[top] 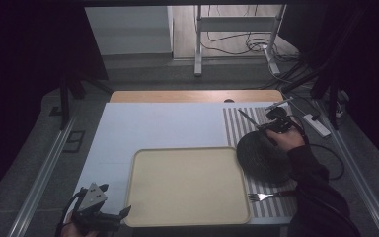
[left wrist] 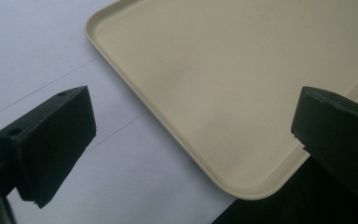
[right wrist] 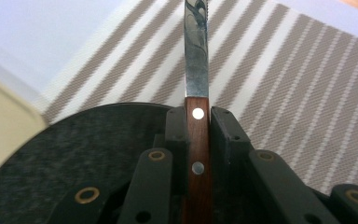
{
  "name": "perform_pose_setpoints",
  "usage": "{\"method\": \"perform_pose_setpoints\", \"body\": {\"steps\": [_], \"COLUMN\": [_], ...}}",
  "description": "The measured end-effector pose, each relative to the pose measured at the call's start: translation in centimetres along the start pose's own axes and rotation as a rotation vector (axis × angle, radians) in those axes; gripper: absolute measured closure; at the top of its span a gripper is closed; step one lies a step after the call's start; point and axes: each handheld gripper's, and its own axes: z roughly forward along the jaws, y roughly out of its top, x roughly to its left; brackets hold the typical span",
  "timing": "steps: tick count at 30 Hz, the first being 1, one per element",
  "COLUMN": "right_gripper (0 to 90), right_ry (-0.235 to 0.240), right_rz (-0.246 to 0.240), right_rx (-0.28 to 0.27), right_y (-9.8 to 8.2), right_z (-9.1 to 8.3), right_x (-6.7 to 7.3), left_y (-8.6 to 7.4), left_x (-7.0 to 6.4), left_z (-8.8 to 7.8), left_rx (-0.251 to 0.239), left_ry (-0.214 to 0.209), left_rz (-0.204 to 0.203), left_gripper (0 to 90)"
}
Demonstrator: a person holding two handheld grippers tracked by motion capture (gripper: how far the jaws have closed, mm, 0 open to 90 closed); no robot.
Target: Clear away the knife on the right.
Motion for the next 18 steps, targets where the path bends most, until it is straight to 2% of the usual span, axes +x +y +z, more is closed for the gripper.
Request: {"method": "perform_pose_setpoints", "body": {"steps": [9, 10, 13, 18], "right_gripper": [78.2, 78.2, 78.2, 78.2], "right_ry": [0.043, 0.053, 0.059, 0.079], "right_rz": [-0.021, -0.024, -0.025, -0.025], "right_rx": [-0.021, -0.03, -0.036, -0.039], "right_y": [-0.5, -0.7, -1.0, -1.7], "right_z": [-0.6, -0.9, -1.1, -1.7], "right_x": [3.0, 3.7, 4.4, 5.8], "left_y": [0.0, 0.0, -0.1, -0.1], "left_x": [0.0, 0.0, 0.1, 0.3], "left_z": [0.0, 0.0, -0.1, -0.2], "left_rx": [-0.002, -0.004, -0.008, -0.021], "left_ry": [0.0, 0.0, -0.003, -0.007], "left_rz": [-0.003, -0.005, -0.01, -0.035], "left_gripper": [0.0, 0.0, 0.0, 0.0]}}
